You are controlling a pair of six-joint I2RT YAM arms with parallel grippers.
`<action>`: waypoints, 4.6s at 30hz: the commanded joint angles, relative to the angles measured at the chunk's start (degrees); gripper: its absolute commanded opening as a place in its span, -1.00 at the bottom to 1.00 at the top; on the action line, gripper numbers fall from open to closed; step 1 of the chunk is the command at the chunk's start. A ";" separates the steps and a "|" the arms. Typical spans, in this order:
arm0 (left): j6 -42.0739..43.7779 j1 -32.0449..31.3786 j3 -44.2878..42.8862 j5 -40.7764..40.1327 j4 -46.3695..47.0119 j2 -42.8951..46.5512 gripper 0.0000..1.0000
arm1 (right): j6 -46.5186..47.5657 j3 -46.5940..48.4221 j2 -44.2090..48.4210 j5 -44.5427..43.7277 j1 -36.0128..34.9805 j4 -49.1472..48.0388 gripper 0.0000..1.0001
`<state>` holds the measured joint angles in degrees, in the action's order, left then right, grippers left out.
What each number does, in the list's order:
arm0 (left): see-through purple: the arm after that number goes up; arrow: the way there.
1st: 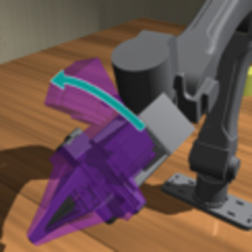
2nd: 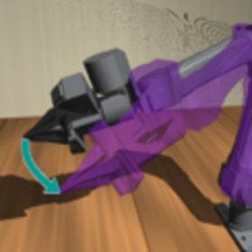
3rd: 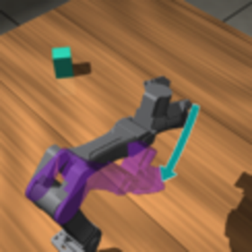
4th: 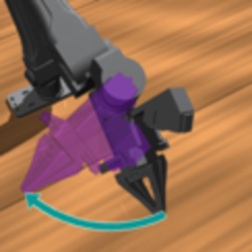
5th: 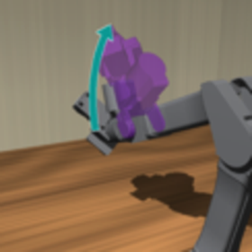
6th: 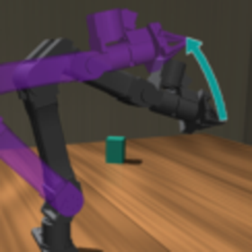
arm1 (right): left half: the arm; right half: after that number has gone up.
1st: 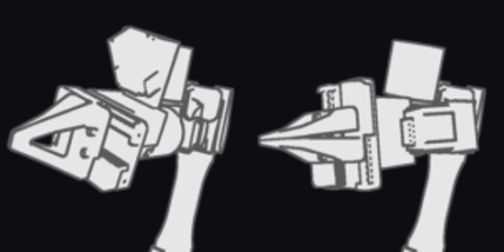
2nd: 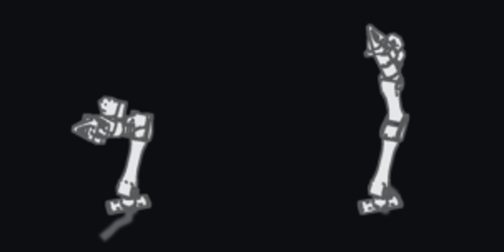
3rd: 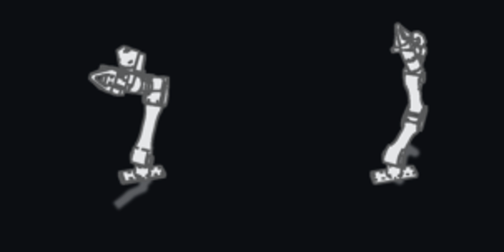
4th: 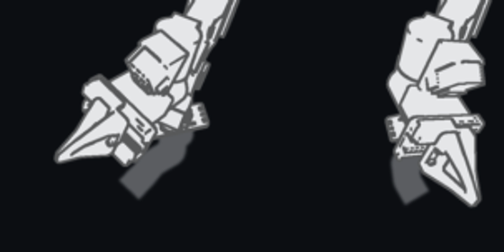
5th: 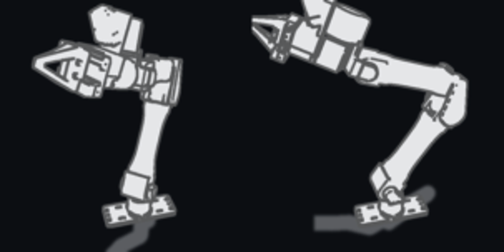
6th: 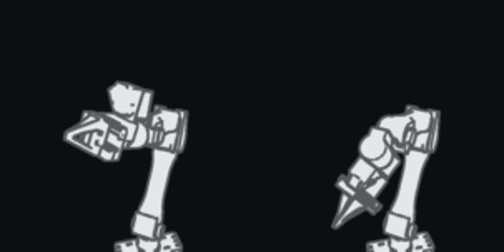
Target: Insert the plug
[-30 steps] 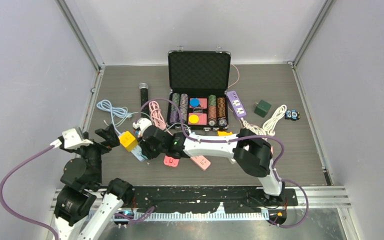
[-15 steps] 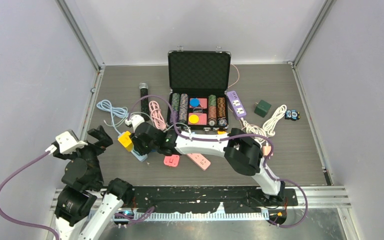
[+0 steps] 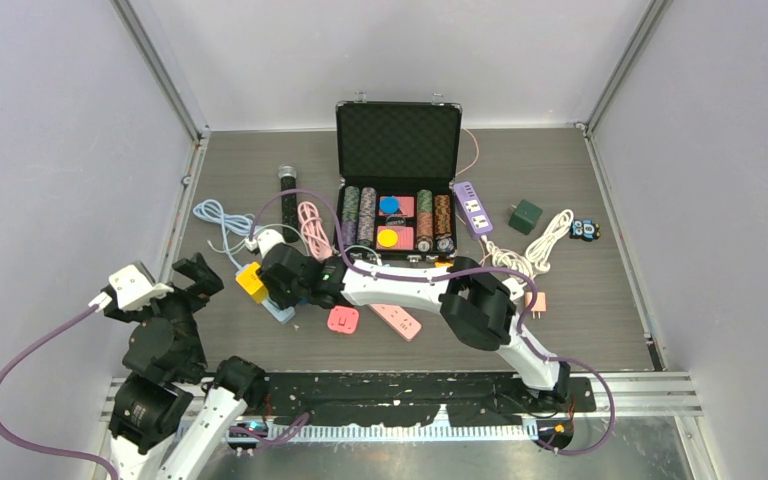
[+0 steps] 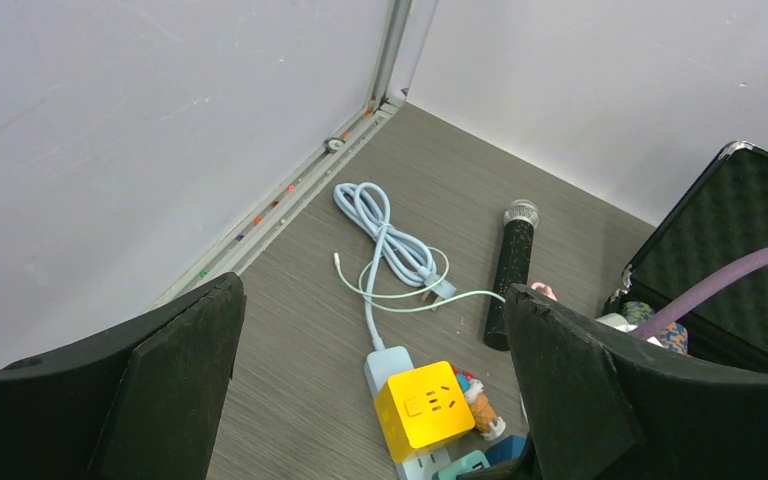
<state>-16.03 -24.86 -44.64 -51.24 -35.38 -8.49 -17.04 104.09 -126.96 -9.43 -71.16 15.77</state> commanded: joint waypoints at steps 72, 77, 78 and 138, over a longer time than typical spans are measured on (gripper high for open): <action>4.47 -0.10 -2.07 0.43 3.96 -3.55 0.99 | 2.23 -10.15 -10.03 -12.09 -8.09 5.12 -0.90; 5.23 -0.10 -3.00 0.64 4.48 -5.12 0.99 | 1.76 -11.09 -10.45 -11.31 -8.69 4.95 -0.89; 5.44 -0.10 -3.19 0.39 4.60 -5.40 0.99 | 1.42 -11.41 -10.71 -11.27 -8.67 5.00 -0.90; 5.32 -0.10 -5.10 16.47 5.73 -5.60 0.99 | -10.93 -5.97 11.38 -12.94 0.65 8.76 0.76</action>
<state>-11.14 -24.86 -50.06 -38.09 -31.94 -13.98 -26.35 95.29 -112.42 -16.40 -71.18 21.39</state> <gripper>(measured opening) 0.994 0.869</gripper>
